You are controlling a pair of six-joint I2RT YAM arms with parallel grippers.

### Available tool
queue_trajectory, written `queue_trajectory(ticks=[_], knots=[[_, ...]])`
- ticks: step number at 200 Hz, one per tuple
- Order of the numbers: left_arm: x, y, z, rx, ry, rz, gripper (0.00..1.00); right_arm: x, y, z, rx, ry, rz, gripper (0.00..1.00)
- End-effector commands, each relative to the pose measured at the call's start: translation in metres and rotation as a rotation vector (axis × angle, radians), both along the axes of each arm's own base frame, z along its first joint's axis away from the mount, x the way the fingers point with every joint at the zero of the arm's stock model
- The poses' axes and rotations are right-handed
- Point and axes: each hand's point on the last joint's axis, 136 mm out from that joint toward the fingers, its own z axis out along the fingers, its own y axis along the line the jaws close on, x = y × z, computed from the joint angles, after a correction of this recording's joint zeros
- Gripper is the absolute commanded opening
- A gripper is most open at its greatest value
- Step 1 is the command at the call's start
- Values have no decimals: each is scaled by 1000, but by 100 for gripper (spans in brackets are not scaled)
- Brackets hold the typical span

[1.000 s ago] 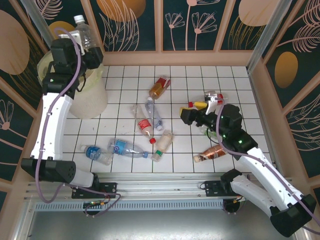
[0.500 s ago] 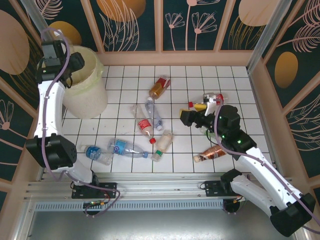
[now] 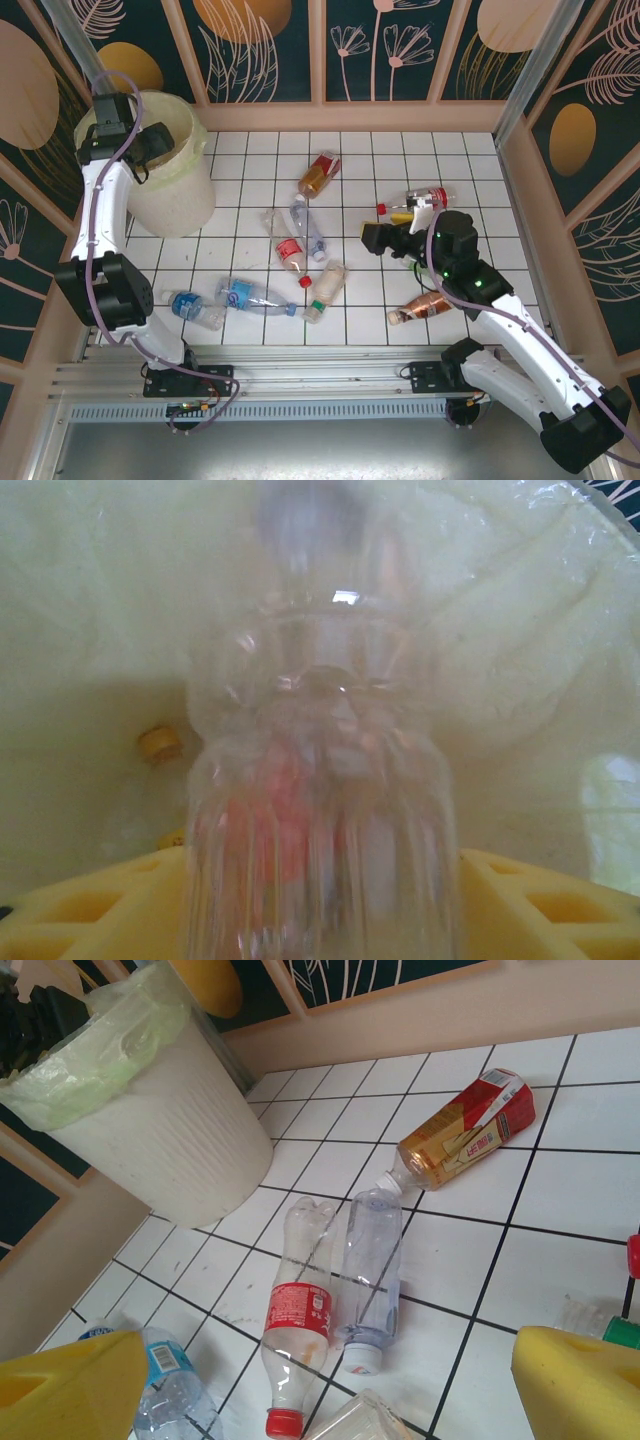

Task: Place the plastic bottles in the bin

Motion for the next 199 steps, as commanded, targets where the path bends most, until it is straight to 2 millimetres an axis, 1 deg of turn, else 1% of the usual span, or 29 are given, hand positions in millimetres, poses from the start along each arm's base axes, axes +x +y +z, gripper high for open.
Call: queue_trajectory(ticks=[1, 12, 35, 48, 71, 91, 125, 142, 149, 167, 178, 186, 199], knots=[[-4, -3, -5, -28, 14, -3, 70, 3, -3, 3, -13, -15, -15, 94], [-6, -4, -6, -33, 17, -6, 72, 2, -3, 2, -15, -12, -17, 94], [-9, -4, -7, -36, 21, 2, 79, 2, -5, -1, -21, -5, -23, 94], [-12, -3, -7, -31, 22, 12, 86, 2, -5, -1, -26, -5, -26, 94], [-14, -1, -2, -18, 10, 21, 92, 2, -6, -2, -31, -6, -30, 94], [-16, 1, 13, 3, -29, 20, 98, 2, -6, -4, -35, -1, -28, 94], [-27, 4, 53, 57, -133, 29, 99, 0, -8, -12, -46, 18, -31, 94], [-36, -2, 78, 68, -207, 10, 99, 0, -8, -16, -47, 32, -30, 94], [-40, -4, 85, 69, -233, 0, 99, -1, -8, -19, -49, 42, -33, 94], [-53, -14, 106, 63, -302, -35, 98, -1, -10, -27, -57, 70, -42, 94], [-60, -25, 116, 47, -342, -75, 99, -1, -13, -33, -65, 91, -59, 94], [-64, -35, 121, 34, -364, -106, 99, -2, -15, -38, -71, 112, -73, 94], [-71, -57, 126, 16, -387, -170, 99, -3, -20, -46, -83, 154, -104, 94]])
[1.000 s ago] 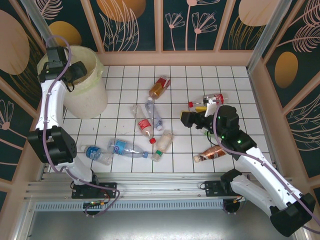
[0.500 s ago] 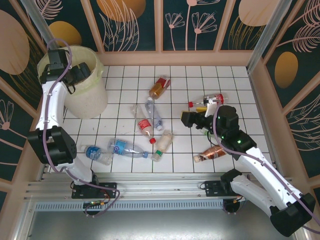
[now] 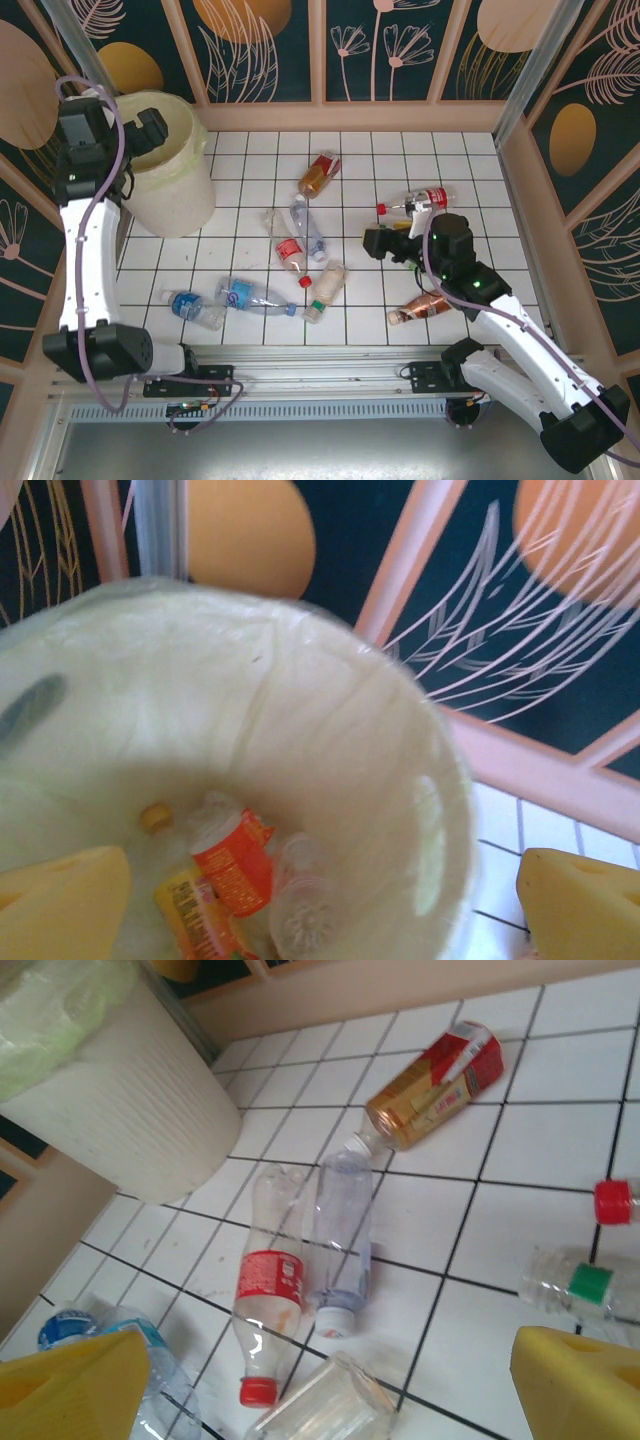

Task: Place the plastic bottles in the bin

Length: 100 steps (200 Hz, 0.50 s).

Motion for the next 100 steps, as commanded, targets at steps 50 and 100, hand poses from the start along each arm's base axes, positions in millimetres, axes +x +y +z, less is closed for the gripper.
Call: queue_trajectory(ticks=[50, 100], knots=[[-28, -130, 3, -72, -108, -388, 99, -13, -28, -50, -73, 214, -141, 90], [-63, -233, -41, -105, -57, -700, 99, -32, -39, -75, -105, 386, -189, 89]])
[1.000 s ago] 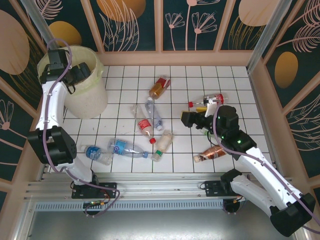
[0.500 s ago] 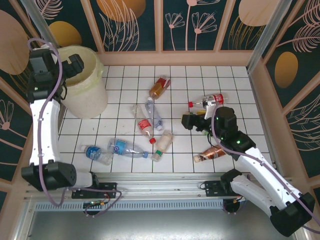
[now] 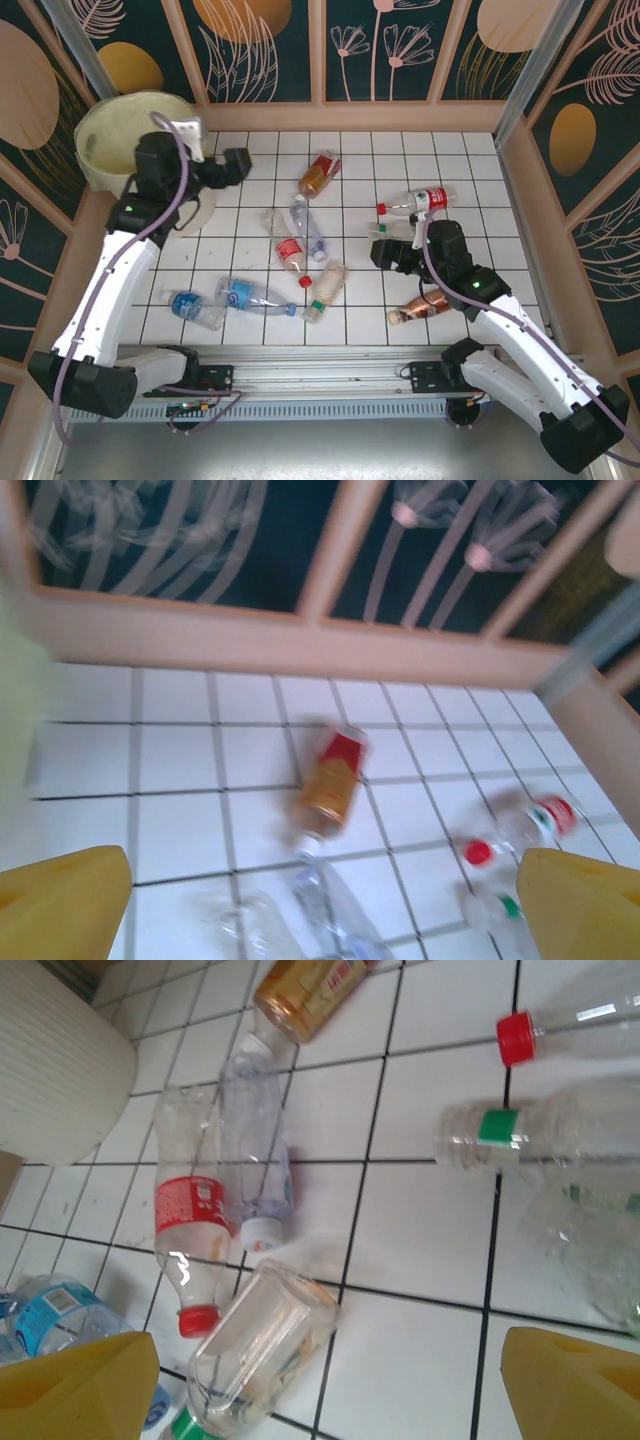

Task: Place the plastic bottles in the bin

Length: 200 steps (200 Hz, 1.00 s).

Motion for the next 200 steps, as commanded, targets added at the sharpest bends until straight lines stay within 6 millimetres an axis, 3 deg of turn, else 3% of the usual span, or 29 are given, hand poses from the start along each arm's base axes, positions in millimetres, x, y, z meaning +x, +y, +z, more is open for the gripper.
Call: queue_trajectory(ticks=[1, 20, 46, 70, 107, 135, 160, 200], knots=[[-21, -43, 2, -46, -46, -154, 99, -16, -15, -22, -39, 131, -67, 89], [-40, -77, -15, -73, -33, -286, 99, -19, -29, -32, -73, 201, -155, 89], [-65, -122, -41, -107, 6, -455, 99, -25, -32, -49, -43, 276, -218, 93], [-73, -145, -63, -98, 30, -514, 99, -35, -41, -66, -91, 349, -250, 94], [-74, -153, -74, -111, 28, -549, 99, -43, -64, -78, -143, 400, -396, 98], [-76, -161, -75, -131, 37, -591, 99, -40, -57, -79, -76, 416, -420, 99], [-75, -162, -76, -129, 37, -595, 99, -50, -83, -80, -146, 450, -561, 99], [-75, -161, -74, -115, 21, -598, 99, -51, -89, -83, -142, 473, -635, 99]])
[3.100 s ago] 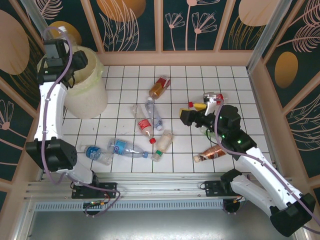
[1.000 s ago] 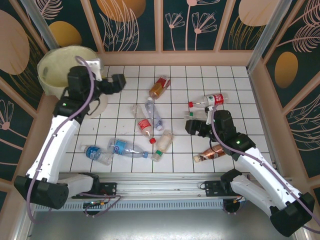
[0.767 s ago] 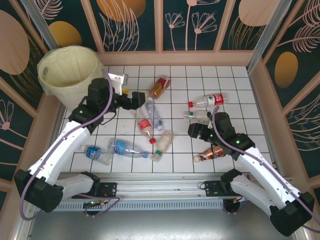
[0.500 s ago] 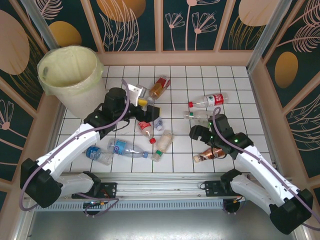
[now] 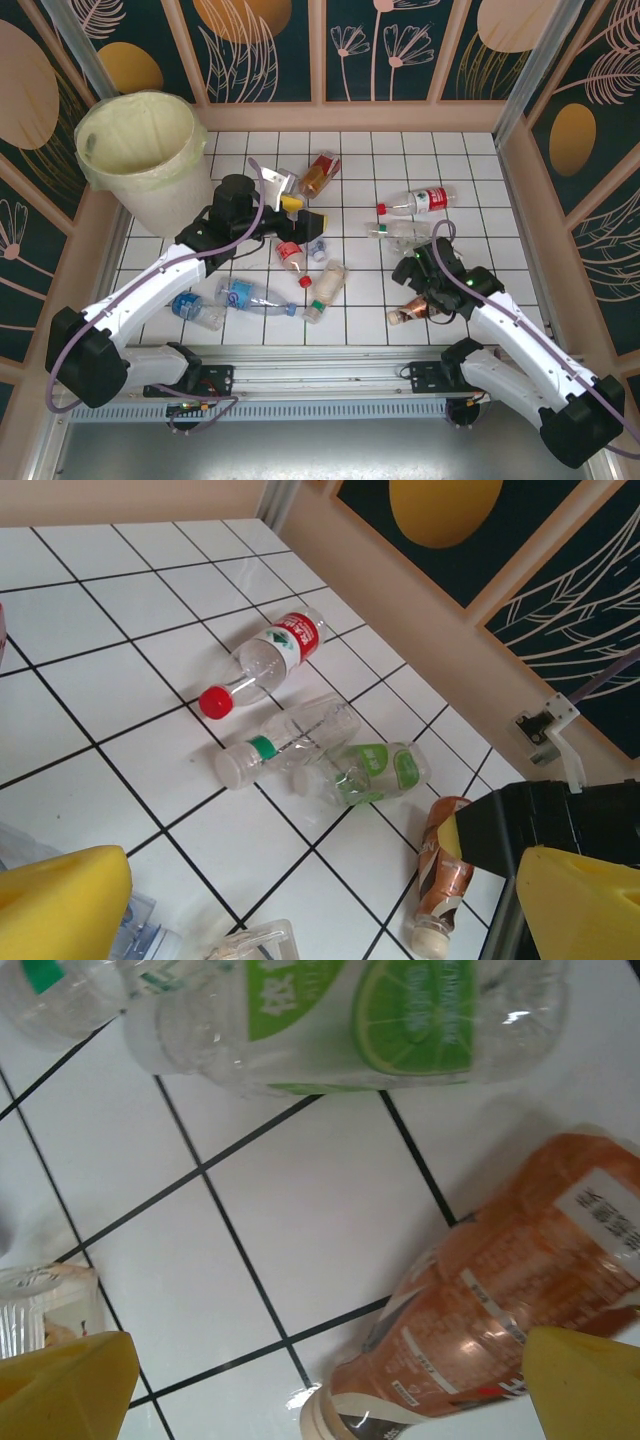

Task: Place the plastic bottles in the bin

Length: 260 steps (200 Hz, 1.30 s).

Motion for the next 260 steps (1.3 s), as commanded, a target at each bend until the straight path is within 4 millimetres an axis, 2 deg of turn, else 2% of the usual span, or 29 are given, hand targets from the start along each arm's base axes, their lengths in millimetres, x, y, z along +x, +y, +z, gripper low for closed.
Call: queue_trajectory(ticks=[1, 33, 85, 107, 132, 162, 203, 225, 260], knots=[[1, -3, 8, -15, -38, -18, 99, -4, -14, 1, -37, 21, -101, 99], [8, -7, 6, 13, -27, -13, 99, -9, -26, 9, -57, 15, -168, 99], [4, -6, -2, -9, -19, -22, 99, -43, -35, -5, -92, 142, -207, 99], [3, -6, -3, -5, -25, -27, 99, -51, -37, -10, -97, 178, -220, 99], [2, -8, -5, -2, -21, -40, 98, -48, -33, -24, -104, 196, -220, 99], [2, -9, -7, -2, -12, -44, 99, -40, -34, -24, -139, 181, -228, 99], [2, -9, -5, -3, -8, -43, 99, -39, -29, -27, -145, 208, -204, 99], [2, -9, -5, -3, -7, -45, 99, -32, -19, -28, -85, 180, -209, 99], [1, -11, -8, -2, 5, -54, 99, -34, -17, -49, -87, 212, -224, 99]])
